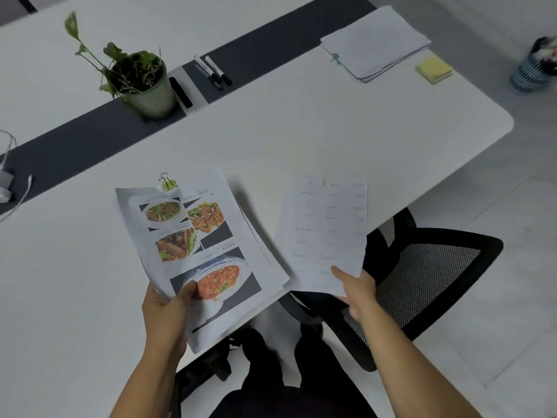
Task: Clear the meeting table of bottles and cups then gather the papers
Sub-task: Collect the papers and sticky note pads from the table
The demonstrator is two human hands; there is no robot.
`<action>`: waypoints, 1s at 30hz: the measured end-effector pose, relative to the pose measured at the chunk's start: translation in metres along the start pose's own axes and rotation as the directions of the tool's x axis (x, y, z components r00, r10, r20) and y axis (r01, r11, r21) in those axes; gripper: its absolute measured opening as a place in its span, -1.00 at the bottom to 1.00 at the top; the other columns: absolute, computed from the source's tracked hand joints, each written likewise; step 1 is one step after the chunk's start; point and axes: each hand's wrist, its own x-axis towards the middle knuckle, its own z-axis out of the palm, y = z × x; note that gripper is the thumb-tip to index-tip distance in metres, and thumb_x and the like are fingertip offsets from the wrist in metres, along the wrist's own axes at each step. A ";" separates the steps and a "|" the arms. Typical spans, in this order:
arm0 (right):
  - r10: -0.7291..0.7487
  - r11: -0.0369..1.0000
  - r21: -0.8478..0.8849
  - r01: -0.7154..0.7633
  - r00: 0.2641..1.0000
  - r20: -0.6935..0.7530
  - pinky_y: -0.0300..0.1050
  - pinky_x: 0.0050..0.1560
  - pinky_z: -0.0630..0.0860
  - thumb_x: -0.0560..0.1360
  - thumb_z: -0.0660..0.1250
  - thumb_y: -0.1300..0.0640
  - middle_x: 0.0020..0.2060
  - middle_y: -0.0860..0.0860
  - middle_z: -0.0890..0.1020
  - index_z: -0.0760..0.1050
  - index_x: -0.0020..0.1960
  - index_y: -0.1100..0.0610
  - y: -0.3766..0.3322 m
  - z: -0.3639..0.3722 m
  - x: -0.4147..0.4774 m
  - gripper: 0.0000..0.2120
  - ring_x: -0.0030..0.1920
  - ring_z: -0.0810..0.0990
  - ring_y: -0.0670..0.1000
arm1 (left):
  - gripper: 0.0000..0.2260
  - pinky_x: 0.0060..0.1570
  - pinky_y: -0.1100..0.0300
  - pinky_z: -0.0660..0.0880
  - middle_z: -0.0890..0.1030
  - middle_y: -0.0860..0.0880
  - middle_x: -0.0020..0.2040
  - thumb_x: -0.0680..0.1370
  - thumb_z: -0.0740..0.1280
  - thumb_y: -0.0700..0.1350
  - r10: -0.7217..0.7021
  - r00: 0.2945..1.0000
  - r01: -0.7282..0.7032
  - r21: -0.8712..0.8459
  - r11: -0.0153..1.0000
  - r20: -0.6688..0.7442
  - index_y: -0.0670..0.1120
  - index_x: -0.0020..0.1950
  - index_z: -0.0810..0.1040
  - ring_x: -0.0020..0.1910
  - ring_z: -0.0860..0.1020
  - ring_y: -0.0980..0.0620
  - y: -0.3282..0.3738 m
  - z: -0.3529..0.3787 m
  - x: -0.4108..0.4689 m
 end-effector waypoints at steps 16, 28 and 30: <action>-0.458 0.826 0.176 0.536 0.819 -0.346 -0.36 -0.17 0.57 0.45 0.52 0.14 -0.17 -0.19 0.74 0.62 -0.01 -0.04 -0.060 -0.110 -0.180 -0.84 -0.10 0.70 -0.19 | -0.62 0.12 0.06 0.52 0.66 0.09 0.10 0.49 0.44 -0.30 0.245 0.941 -0.234 -0.076 0.969 0.234 0.00 0.25 0.56 0.08 0.62 0.06 0.065 0.053 -0.045; -0.374 0.757 0.298 0.582 0.759 -0.533 -0.20 0.04 0.51 0.43 0.54 0.09 -0.18 -0.26 0.72 0.64 -0.04 -0.02 -0.076 -0.320 -0.128 -0.86 -0.11 0.69 -0.20 | -0.75 -0.21 0.24 0.49 0.62 0.05 -0.11 0.48 0.42 -0.33 0.396 0.854 -0.399 -0.064 0.915 0.339 -0.10 0.10 0.54 -0.19 0.59 0.13 0.063 0.260 -0.196; -0.369 0.766 0.292 0.572 0.764 -0.529 -0.16 0.04 0.53 0.43 0.54 0.10 -0.18 -0.24 0.73 0.65 -0.02 0.00 -0.093 -0.364 -0.104 -0.86 -0.08 0.69 -0.12 | -0.76 -0.13 0.14 0.46 0.63 0.03 -0.12 0.48 0.43 -0.30 0.382 0.865 -0.385 -0.056 0.921 0.325 -0.08 0.09 0.56 -0.15 0.59 -0.02 0.054 0.306 -0.222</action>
